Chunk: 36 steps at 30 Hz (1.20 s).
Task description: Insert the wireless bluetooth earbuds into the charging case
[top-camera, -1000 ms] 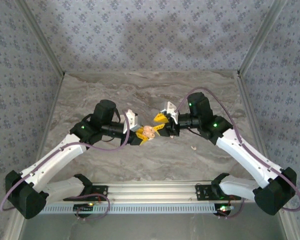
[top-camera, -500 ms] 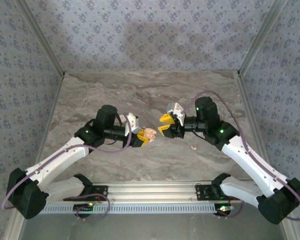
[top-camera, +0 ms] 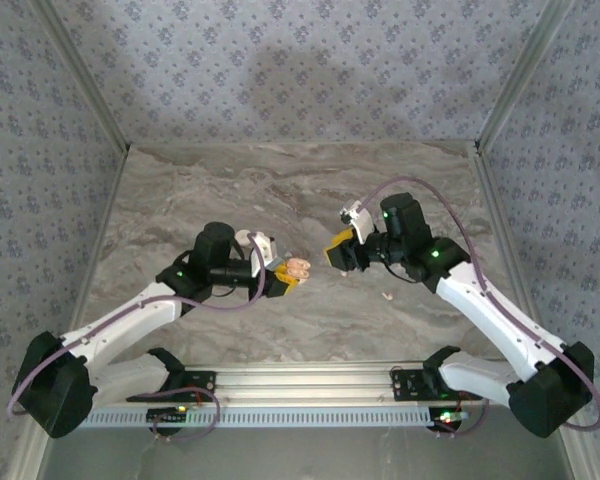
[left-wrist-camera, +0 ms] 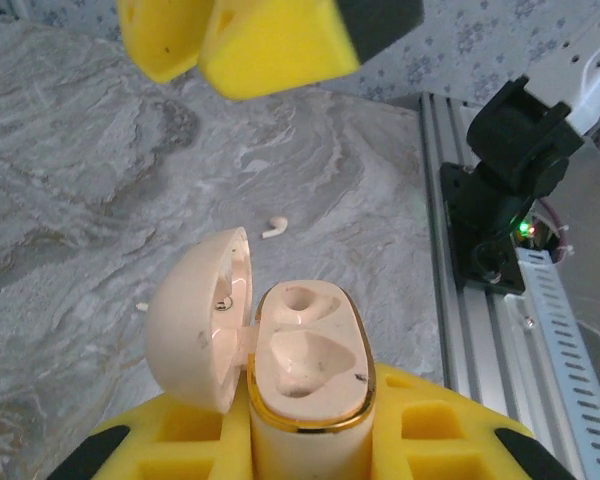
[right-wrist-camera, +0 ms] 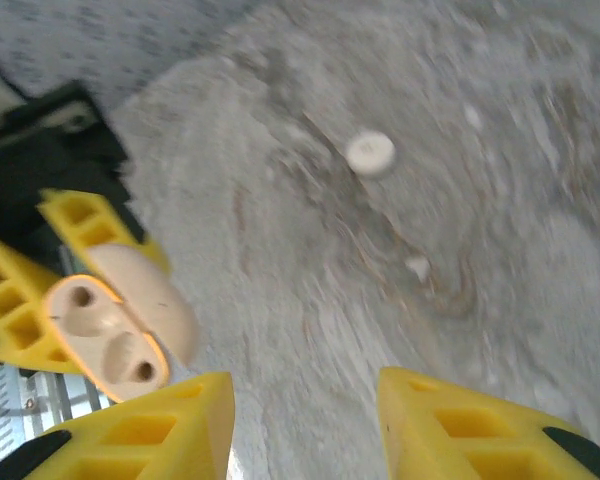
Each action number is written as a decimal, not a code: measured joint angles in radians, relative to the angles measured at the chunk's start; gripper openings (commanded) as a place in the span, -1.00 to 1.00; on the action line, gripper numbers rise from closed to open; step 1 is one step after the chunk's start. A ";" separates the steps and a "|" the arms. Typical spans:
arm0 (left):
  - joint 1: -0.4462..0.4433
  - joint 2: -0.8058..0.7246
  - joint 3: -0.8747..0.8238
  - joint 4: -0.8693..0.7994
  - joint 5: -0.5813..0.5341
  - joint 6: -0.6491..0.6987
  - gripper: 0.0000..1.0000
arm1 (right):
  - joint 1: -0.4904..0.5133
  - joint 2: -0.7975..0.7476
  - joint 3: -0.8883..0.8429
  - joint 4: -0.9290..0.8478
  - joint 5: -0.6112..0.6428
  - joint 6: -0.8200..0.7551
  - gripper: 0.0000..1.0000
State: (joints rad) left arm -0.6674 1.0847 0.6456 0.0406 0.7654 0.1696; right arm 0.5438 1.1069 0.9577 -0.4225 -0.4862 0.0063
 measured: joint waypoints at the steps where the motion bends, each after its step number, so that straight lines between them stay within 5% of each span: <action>1: 0.001 0.000 -0.012 0.016 -0.007 -0.008 -0.60 | -0.005 0.010 0.000 -0.023 0.021 0.031 -0.12; 10: 0.006 0.000 -0.058 0.114 -0.054 -0.079 -0.61 | -0.063 0.019 -0.079 -0.230 0.181 0.388 -0.17; 18: 0.006 0.002 -0.061 0.129 -0.079 -0.093 -0.61 | -0.203 -0.077 -0.296 -0.342 0.202 0.653 -0.18; 36: 0.006 0.017 -0.061 0.138 -0.085 -0.093 -0.60 | -0.407 0.099 -0.384 -0.210 0.121 0.674 -0.22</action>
State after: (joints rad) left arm -0.6613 1.1015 0.5850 0.1791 0.6804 0.0765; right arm 0.1364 1.2060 0.5739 -0.6323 -0.3656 0.6807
